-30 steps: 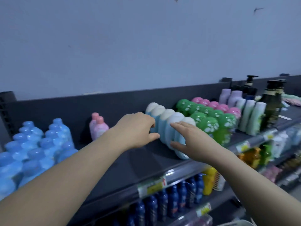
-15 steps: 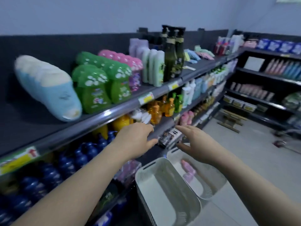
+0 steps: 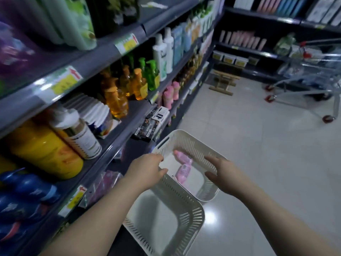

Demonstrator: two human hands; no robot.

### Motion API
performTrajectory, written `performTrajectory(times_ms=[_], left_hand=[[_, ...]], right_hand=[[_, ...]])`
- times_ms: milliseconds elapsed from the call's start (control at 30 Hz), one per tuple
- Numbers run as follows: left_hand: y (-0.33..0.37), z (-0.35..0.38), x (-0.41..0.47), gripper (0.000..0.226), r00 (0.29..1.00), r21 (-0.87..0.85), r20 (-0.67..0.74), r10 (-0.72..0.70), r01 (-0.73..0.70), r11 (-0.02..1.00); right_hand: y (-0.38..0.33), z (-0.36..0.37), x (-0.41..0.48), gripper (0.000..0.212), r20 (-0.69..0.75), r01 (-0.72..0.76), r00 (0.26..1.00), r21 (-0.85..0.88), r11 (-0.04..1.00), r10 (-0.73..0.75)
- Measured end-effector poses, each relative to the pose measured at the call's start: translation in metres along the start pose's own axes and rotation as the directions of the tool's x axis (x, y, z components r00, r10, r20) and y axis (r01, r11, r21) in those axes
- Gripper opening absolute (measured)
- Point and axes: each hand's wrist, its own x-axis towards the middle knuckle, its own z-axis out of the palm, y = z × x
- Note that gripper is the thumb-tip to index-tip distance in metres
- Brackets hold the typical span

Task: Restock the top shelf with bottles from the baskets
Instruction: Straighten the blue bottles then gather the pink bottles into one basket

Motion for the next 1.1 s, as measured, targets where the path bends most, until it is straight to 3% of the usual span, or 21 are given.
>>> performTrajectory(times_ms=[333, 533, 667, 733, 800, 900, 1100], left_hand=[[-0.029, 0.126, 0.154, 0.038, 0.964, 0.000, 0.267, -0.011, 0.011, 1.000], [-0.027, 0.220, 0.224, 0.041, 0.926, -0.053, 0.363, -0.105, 0.133, 0.990], [-0.023, 0.280, 0.256, 0.033, 0.854, -0.009, 0.460, -0.244, 0.279, 0.960], [-0.018, 0.302, 0.264, 0.024, 0.815, 0.051, 0.485, -0.317, 0.335, 0.941], [-0.011, 0.318, 0.271, 0.029, 0.797, 0.114, 0.501, -0.339, 0.327, 0.938], [-0.005, 0.345, 0.287, 0.039, 0.798, 0.023, 0.524, -0.298, 0.336, 0.941], [-0.004, 0.345, 0.296, 0.056, 0.817, 0.027, 0.469, -0.335, 0.366, 0.930]], right_hand=[[0.065, 0.107, 0.114, 0.056, 0.079, -0.168, 0.984, 0.095, 0.981, 0.160], [0.111, 0.168, 0.176, 0.055, 0.101, -0.173, 0.982, 0.129, 0.977, 0.160], [0.141, 0.204, 0.212, 0.053, 0.131, -0.151, 0.982, 0.120, 0.981, 0.135], [0.153, 0.218, 0.226, 0.050, 0.147, -0.134, 0.982, 0.124, 0.983, 0.115], [0.164, 0.230, 0.237, 0.049, 0.157, -0.113, 0.983, 0.142, 0.983, 0.090], [0.176, 0.244, 0.252, 0.052, 0.175, -0.092, 0.982, 0.154, 0.984, 0.064], [0.180, 0.250, 0.269, 0.048, 0.166, -0.017, 0.986, 0.176, 0.984, -0.012]])
